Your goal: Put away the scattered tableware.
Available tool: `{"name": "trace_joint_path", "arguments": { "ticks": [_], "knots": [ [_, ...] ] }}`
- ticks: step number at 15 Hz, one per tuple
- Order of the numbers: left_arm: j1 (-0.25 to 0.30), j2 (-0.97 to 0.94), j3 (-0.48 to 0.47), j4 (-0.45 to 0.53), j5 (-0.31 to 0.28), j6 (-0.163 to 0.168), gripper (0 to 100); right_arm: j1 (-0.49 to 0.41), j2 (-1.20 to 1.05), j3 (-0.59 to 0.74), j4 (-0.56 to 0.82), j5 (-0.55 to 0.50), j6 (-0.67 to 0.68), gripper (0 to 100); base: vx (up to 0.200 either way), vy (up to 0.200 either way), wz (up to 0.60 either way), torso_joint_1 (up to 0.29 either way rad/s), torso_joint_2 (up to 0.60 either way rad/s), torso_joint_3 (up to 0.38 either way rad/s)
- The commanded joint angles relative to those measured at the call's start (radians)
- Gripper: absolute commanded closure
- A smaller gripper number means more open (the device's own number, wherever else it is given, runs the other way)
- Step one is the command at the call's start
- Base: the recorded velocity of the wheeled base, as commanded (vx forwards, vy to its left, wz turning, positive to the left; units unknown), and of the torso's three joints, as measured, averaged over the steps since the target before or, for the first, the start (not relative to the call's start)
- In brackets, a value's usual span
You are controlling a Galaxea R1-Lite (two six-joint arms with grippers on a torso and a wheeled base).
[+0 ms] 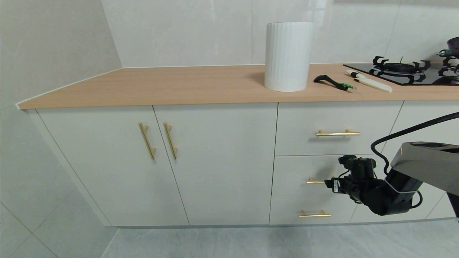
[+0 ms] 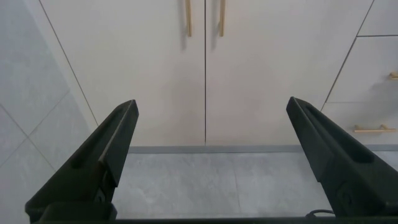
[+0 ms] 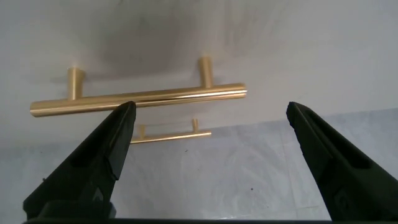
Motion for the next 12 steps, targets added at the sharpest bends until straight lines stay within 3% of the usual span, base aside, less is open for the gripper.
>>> {"name": "trace_joint_path", "arguments": {
  "ticks": [1, 7, 12],
  "knots": [
    [0.000, 0.001, 0.000, 0.000, 0.000, 0.000, 0, 0.010, 0.019, -0.014, -0.004, -0.004, 0.002, 0, 0.000, 0.000, 0.00, 0.000, 0.00, 0.000],
    [0.000, 0.001, 0.000, 0.000, 0.000, 0.000, 0, 0.015, 0.070, -0.093, -0.005, -0.083, 0.008, 0, 0.000, 0.000, 0.00, 0.000, 0.00, 0.000],
    [0.000, 0.001, 0.000, 0.000, 0.000, 0.000, 0, 0.015, 0.094, -0.090, 0.002, -0.083, 0.002, 0, 0.000, 0.000, 0.00, 0.000, 0.00, 0.000]
  ]
}}
